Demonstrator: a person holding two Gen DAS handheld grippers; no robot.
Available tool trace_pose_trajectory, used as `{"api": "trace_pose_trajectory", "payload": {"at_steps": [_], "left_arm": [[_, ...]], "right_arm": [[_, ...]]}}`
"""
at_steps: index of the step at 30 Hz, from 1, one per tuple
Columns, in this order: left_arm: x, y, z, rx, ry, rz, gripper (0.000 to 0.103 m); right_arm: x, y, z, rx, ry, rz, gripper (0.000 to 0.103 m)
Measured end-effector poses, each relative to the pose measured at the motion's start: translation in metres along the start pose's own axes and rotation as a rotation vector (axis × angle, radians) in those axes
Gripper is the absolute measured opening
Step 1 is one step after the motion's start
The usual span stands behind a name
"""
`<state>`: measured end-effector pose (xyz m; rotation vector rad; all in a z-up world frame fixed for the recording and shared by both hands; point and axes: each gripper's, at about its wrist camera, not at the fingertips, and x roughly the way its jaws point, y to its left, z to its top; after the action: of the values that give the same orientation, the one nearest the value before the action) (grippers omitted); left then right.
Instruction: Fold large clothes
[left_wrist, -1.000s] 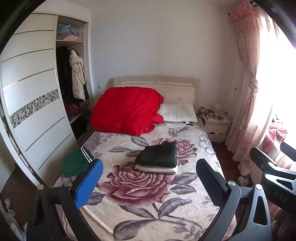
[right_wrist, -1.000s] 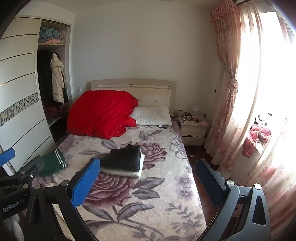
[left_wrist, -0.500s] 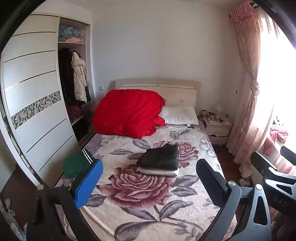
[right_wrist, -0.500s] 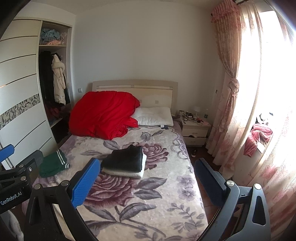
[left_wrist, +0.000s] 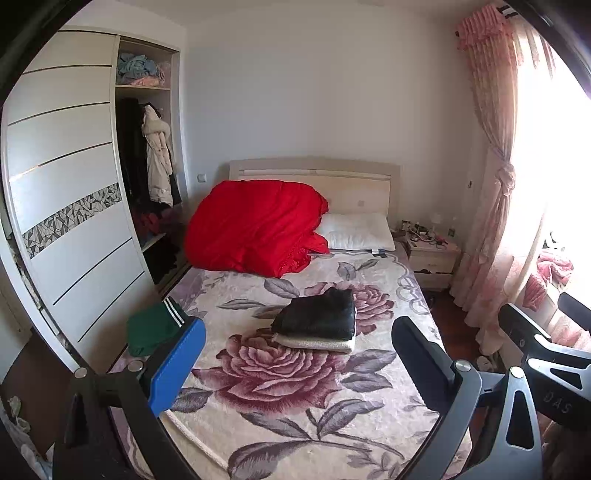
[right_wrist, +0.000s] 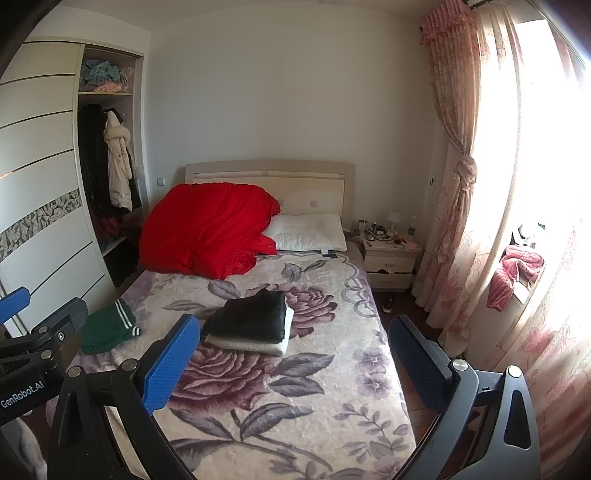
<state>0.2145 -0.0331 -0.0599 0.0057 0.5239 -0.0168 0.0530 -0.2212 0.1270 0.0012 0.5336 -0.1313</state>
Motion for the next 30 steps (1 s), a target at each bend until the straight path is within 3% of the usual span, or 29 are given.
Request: {"api": "trace_pose_trajectory", "payload": {"at_steps": [30], "left_arm": [[-0.010,0.003,0.001,-0.006,-0.017,0.014,0.103]], "right_arm": [[-0.011,0.018,-0.008,0.004,-0.003,0.000,0.103]]}}
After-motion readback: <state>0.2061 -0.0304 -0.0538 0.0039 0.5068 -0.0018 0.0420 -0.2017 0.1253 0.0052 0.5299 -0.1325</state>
